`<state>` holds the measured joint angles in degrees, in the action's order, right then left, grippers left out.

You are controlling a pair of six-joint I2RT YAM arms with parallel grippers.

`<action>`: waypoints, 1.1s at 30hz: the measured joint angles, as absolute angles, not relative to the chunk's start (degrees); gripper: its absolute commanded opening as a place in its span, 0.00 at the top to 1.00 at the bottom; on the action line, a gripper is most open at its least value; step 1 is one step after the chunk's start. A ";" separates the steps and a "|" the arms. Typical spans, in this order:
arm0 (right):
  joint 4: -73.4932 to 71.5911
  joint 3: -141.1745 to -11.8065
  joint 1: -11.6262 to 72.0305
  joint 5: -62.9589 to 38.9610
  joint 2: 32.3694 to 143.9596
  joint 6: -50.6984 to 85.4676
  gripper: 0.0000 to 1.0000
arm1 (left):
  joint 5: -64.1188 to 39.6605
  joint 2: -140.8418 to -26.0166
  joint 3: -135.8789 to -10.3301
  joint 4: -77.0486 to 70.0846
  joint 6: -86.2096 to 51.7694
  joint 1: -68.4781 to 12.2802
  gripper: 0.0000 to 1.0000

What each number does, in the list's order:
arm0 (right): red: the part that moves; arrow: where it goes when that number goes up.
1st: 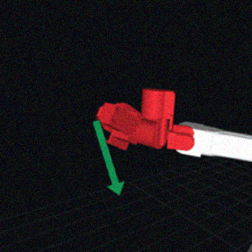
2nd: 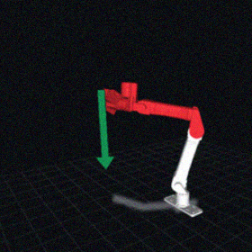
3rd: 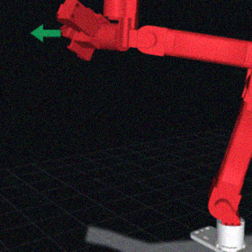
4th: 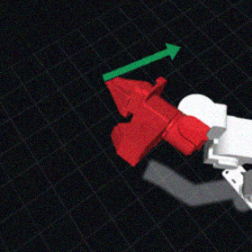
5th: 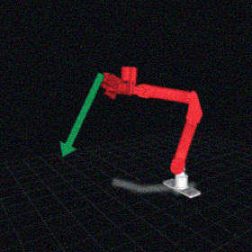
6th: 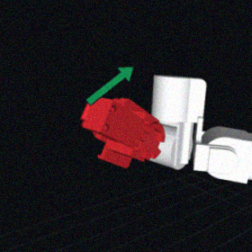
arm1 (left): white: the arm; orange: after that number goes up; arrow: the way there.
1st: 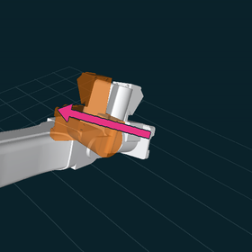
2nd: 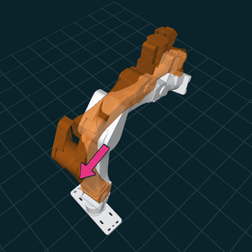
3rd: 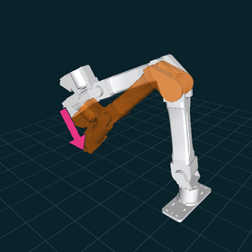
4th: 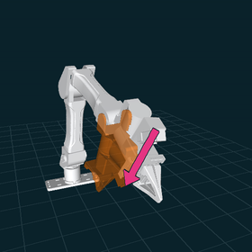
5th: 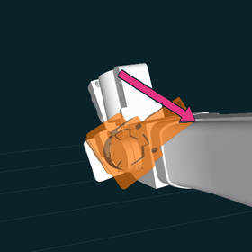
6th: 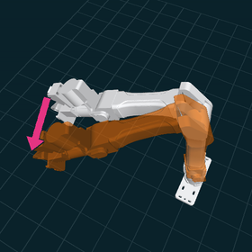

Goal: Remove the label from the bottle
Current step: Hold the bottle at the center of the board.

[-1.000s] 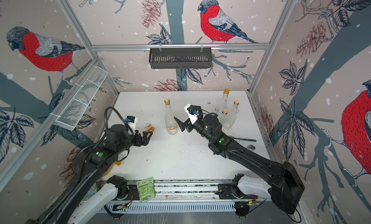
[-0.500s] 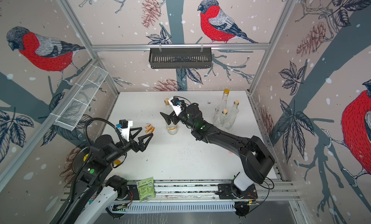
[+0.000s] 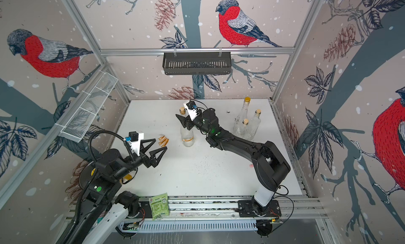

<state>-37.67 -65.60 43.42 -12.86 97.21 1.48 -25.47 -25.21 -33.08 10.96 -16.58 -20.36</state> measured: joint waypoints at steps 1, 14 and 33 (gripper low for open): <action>-37.80 -65.41 43.31 -13.56 97.14 1.48 0.46 | -25.54 -25.12 -33.04 10.79 -16.58 -20.36 0.01; -37.91 -62.54 44.34 -17.78 94.65 -0.05 0.89 | -29.65 -24.18 -31.79 8.62 -16.60 -20.36 0.01; -18.31 -52.88 49.93 -5.04 70.78 0.21 1.00 | -18.17 -37.12 -26.39 -11.40 -17.56 -33.76 0.02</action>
